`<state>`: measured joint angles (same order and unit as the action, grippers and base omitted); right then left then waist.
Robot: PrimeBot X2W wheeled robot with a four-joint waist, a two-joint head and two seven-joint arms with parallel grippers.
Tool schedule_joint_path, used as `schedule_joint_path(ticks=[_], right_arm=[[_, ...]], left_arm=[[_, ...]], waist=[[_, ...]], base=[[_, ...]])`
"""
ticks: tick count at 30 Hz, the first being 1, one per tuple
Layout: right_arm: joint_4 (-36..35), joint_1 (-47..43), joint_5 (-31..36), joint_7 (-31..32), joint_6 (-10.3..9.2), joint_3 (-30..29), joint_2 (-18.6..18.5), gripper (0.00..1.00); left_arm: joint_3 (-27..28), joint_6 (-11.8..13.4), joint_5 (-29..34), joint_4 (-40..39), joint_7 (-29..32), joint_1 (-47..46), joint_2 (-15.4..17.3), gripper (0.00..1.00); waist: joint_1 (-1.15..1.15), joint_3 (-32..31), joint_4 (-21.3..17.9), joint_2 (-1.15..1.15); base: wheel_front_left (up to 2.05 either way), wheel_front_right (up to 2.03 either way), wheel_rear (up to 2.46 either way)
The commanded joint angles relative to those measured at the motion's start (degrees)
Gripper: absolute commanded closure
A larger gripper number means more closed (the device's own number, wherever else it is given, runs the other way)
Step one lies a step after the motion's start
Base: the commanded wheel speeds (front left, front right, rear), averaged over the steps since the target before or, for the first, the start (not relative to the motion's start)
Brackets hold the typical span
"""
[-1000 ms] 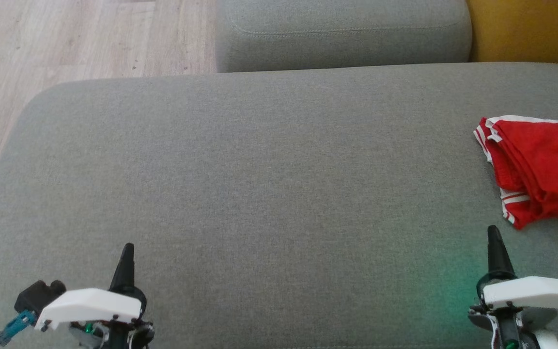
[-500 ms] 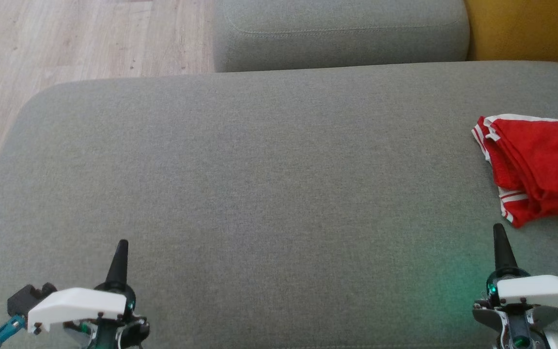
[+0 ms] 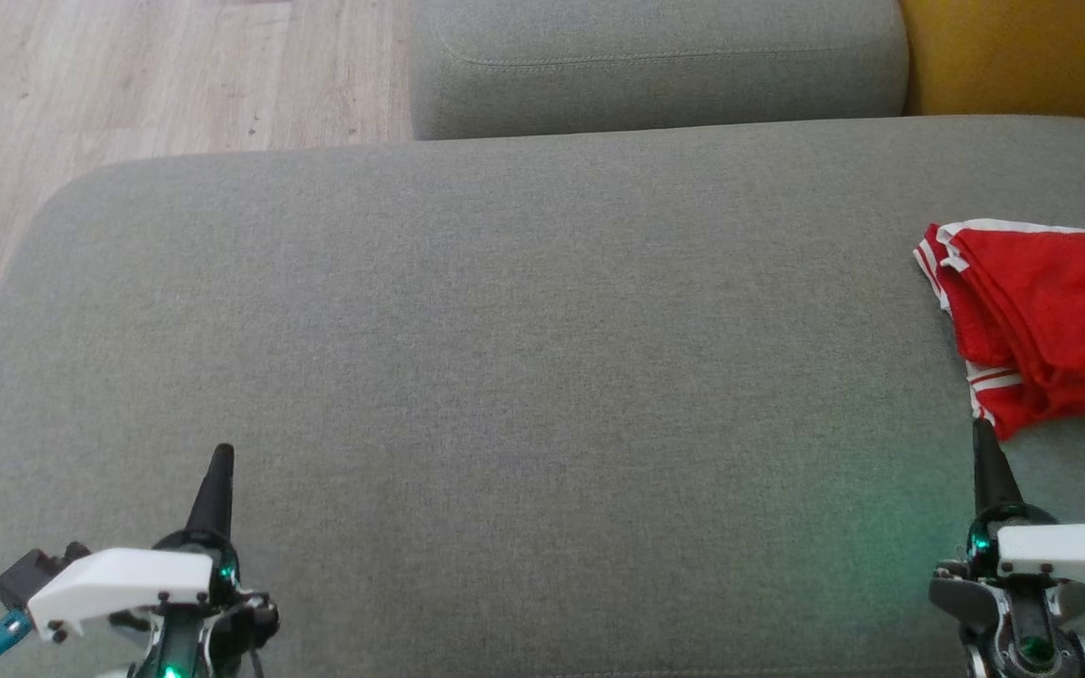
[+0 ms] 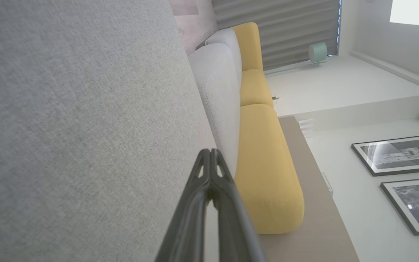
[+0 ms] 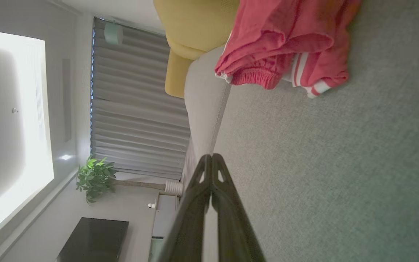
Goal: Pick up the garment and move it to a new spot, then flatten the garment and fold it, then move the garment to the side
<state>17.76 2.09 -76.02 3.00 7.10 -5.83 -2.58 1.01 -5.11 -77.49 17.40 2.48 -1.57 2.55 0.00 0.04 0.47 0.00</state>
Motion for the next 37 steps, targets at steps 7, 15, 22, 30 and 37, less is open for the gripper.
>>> schedule_joint_path(ticks=[7,15,22,30,37], right_arm=[[-2.77,3.33,-6.02,1.33,0.34,0.34,-0.27,1.0],[-3.27,3.73,-11.31,2.46,0.36,-0.2,-0.29,1.0],[-3.65,4.03,-15.28,3.3,0.38,-0.61,-0.3,1.0],[-3.73,4.09,-16.14,3.48,0.39,-0.69,-0.3,1.0],[-3.73,4.09,-16.15,3.48,0.39,-0.69,-0.3,1.0]], left_arm=[[3.22,-1.15,-5.43,-2.52,1.48,-3.71,0.33,1.0],[4.43,-1.79,-10.25,-2.94,2.81,-4.19,0.34,1.0],[5.34,-2.27,-13.86,-3.26,3.81,-4.55,0.35,1.0],[5.54,-2.37,-14.65,-3.33,4.03,-4.62,0.35,1.0],[5.55,-2.37,-14.64,-3.33,4.03,-4.62,0.35,1.0]], waist=[[0.0,0.04,-0.16,0.0],[0.0,0.09,-0.32,0.0],[0.0,0.13,-0.45,0.0],[0.0,0.13,-0.47,0.0],[0.0,0.13,-0.47,0.0]], base=[[0.0,0.0,0.0],[0.0,0.0,0.0],[0.0,0.0,0.0],[0.0,0.0,0.0],[0.0,0.0,0.0]])
